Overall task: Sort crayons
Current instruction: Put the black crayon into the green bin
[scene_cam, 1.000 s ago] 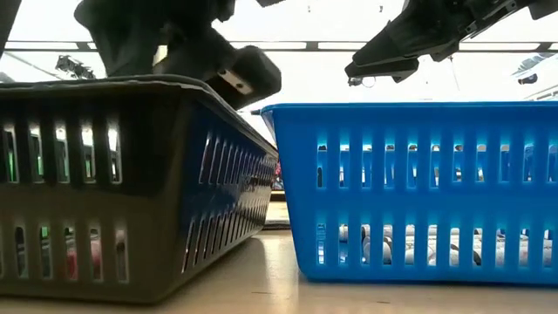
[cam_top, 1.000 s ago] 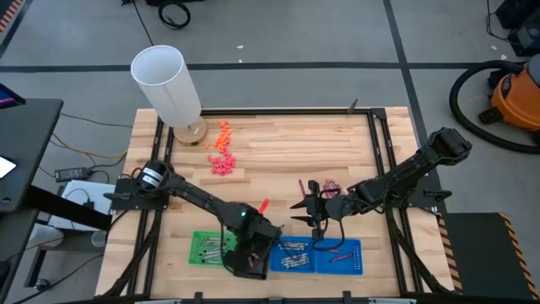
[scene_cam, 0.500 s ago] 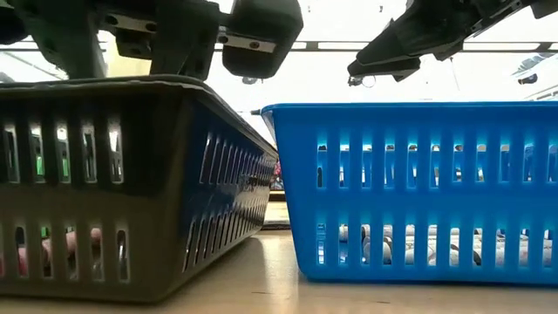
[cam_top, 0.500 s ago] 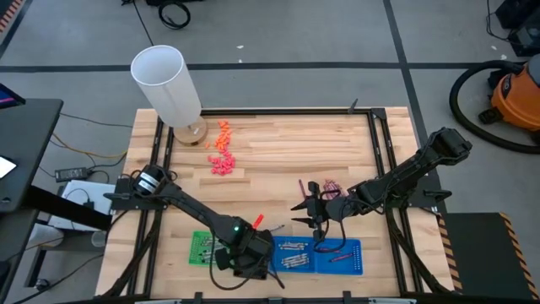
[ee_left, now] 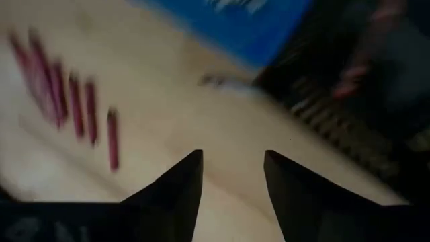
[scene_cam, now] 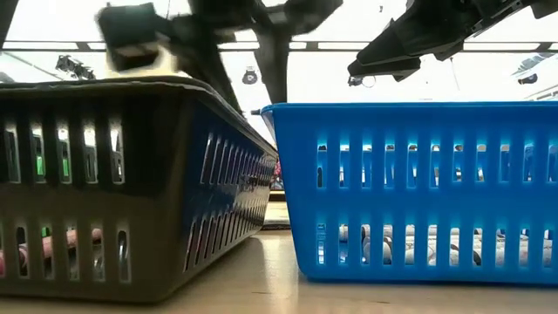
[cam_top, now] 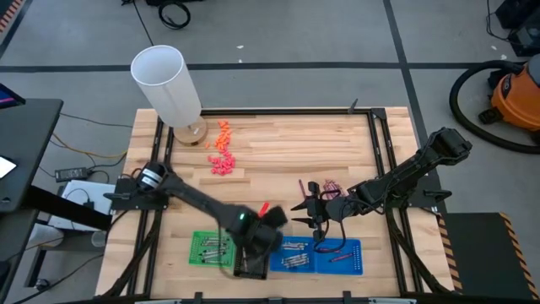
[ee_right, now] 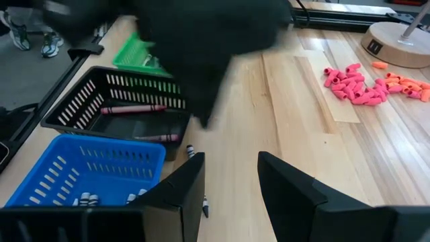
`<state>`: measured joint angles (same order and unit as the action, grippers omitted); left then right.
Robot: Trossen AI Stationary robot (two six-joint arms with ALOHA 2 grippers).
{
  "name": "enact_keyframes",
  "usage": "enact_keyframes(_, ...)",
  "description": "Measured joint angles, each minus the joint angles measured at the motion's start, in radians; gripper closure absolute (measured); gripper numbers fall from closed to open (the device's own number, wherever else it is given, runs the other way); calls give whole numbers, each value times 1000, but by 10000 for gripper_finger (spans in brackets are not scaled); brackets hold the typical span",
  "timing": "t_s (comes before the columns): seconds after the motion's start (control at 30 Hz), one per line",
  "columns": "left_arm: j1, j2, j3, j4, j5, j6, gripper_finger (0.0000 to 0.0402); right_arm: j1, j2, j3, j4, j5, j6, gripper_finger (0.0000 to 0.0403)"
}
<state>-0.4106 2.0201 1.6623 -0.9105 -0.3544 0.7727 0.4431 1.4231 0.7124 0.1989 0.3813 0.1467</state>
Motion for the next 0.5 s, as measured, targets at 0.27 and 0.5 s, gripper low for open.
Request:
enact_keyframes(0.27, 177, 9, 0, 65, 207, -336, 258, 2, 0, 0, -6, 0, 0, 255)
enact_keyframes(0.5, 214, 94, -2, 158, 305, -633, 259, 3, 0, 0, -70, 29, 0, 255)
